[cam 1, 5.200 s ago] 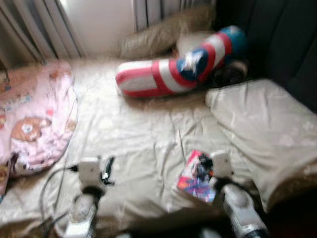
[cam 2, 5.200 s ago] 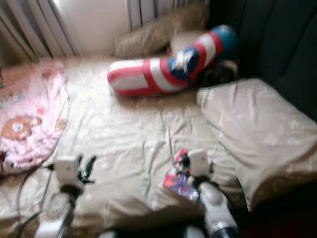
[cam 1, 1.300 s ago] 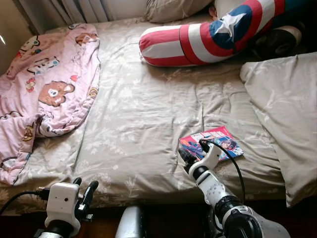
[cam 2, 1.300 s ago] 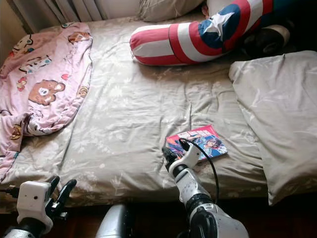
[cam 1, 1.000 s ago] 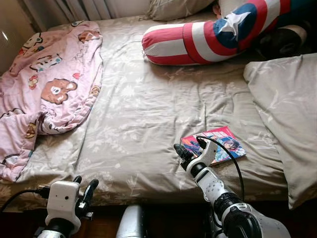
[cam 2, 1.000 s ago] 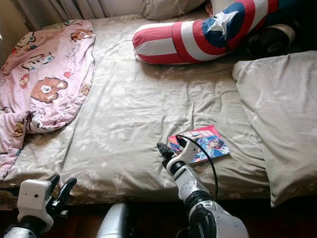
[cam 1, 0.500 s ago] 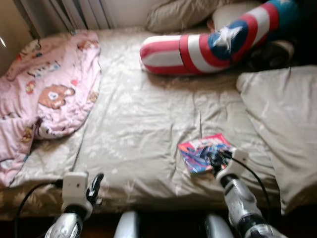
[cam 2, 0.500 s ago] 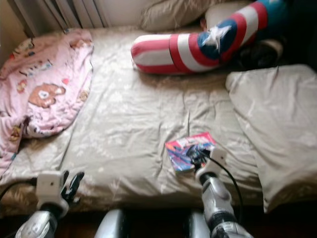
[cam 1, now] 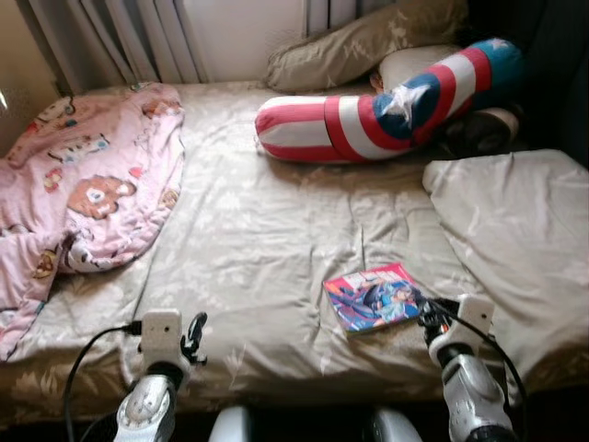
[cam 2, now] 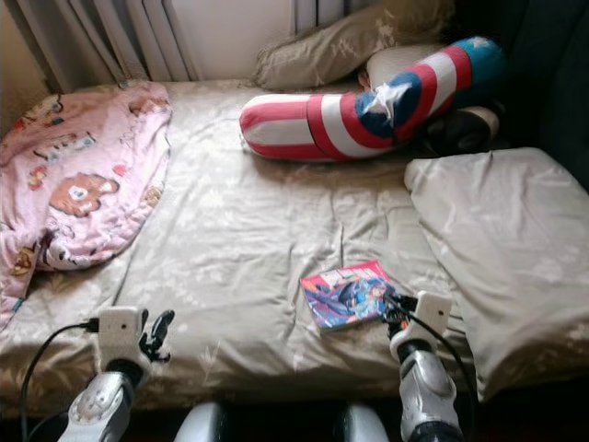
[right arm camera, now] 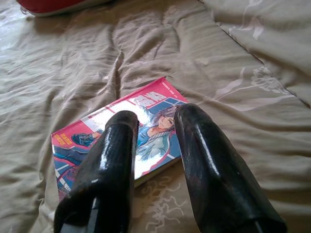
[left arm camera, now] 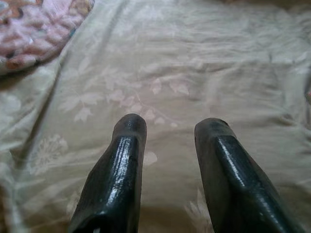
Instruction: Clean up the room
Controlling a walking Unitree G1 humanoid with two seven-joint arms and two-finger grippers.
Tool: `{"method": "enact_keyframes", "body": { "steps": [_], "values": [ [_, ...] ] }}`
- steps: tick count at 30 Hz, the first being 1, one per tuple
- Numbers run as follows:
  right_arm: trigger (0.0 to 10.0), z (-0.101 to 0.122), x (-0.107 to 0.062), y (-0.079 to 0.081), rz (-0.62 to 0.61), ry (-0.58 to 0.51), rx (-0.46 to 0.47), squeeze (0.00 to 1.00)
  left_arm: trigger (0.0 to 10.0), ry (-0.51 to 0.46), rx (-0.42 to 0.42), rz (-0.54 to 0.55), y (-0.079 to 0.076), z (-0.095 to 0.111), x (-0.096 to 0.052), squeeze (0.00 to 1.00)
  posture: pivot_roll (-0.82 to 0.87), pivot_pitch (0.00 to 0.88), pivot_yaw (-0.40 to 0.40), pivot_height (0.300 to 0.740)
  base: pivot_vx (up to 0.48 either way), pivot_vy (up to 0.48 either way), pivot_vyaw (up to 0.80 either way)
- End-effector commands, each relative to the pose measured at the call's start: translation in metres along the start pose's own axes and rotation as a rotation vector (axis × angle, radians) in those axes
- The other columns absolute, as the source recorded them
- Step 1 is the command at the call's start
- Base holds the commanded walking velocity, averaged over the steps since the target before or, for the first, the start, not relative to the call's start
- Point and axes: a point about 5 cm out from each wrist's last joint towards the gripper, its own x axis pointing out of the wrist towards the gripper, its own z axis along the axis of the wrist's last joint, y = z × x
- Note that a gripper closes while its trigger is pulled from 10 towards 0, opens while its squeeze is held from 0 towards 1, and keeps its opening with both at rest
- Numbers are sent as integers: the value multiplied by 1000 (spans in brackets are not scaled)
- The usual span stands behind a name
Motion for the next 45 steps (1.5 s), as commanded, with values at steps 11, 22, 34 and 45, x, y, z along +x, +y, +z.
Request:
{"method": "enact_keyframes", "body": {
  "steps": [11,22,34,45],
  "values": [
    [10000,-32,-8,-1,-26,202,-66,0,10000,137,-6,33,4,-34,8,0,37,0,2,683,0,0,0],
    [10000,-52,-20,-8,-75,316,-100,0,10000,298,-19,51,4,-65,1,0,32,0,12,728,0,0,0],
    [10000,-93,-53,-21,-158,495,-93,0,10000,490,-30,104,10,-100,-24,0,15,0,44,733,0,0,0],
    [10000,-104,-62,-19,-143,539,-104,0,10000,536,-18,92,6,-109,-32,0,10,0,43,733,0,0,0]
  ]
}}
